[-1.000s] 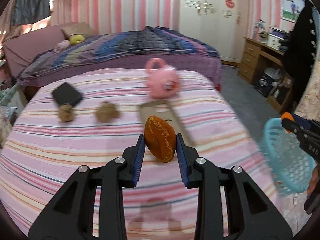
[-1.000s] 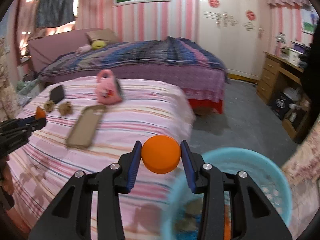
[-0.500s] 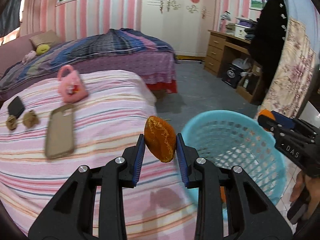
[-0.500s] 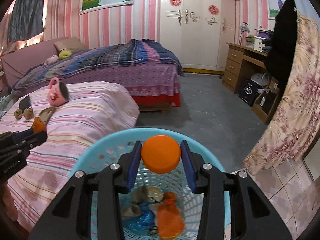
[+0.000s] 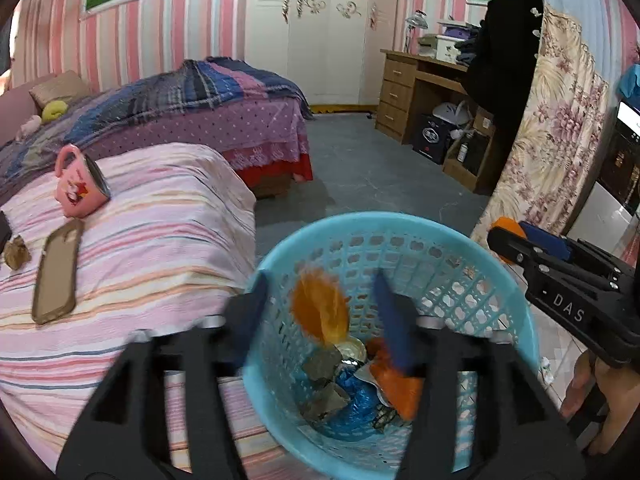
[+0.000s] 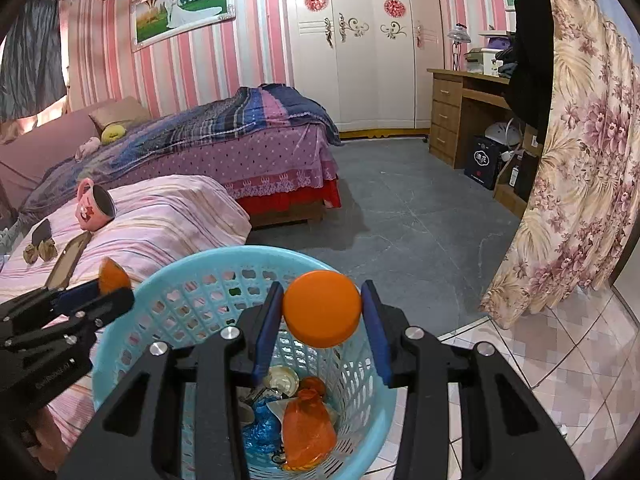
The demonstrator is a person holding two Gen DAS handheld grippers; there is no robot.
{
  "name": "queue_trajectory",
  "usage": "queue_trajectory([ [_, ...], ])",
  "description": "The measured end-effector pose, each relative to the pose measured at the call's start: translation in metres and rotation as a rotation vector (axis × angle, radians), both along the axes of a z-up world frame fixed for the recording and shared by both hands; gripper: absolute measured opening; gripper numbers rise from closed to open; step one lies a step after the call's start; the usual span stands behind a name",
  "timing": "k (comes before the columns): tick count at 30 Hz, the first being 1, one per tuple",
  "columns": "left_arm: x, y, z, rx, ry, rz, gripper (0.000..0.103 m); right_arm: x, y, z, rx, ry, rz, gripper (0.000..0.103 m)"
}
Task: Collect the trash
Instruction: 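Open the left tool then the right tool over the basket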
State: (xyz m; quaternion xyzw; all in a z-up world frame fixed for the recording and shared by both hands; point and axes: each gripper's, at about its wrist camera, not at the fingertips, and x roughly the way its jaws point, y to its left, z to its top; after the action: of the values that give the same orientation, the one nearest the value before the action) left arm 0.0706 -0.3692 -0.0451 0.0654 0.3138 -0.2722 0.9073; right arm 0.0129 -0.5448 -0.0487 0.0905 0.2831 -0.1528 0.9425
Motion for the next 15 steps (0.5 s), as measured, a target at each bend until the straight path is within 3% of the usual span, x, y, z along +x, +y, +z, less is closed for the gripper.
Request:
queue_trajectory([
  [2, -0.001, 0.004, 0.003, -0.003, -0.014, 0.015, 0.087, 0.001, 0.001, 0.0, -0.001, 0.002, 0.002, 0.04],
  [5, 0.001, 0.016, 0.006, -0.009, -0.026, 0.053, 0.097, 0.002, 0.005, 0.0, -0.003, 0.0, 0.008, 0.04],
  [15, 0.011, 0.059, 0.022, 0.008, -0.057, 0.15, 0.098, 0.012, 0.022, 0.0, -0.03, 0.017, 0.041, 0.04],
])
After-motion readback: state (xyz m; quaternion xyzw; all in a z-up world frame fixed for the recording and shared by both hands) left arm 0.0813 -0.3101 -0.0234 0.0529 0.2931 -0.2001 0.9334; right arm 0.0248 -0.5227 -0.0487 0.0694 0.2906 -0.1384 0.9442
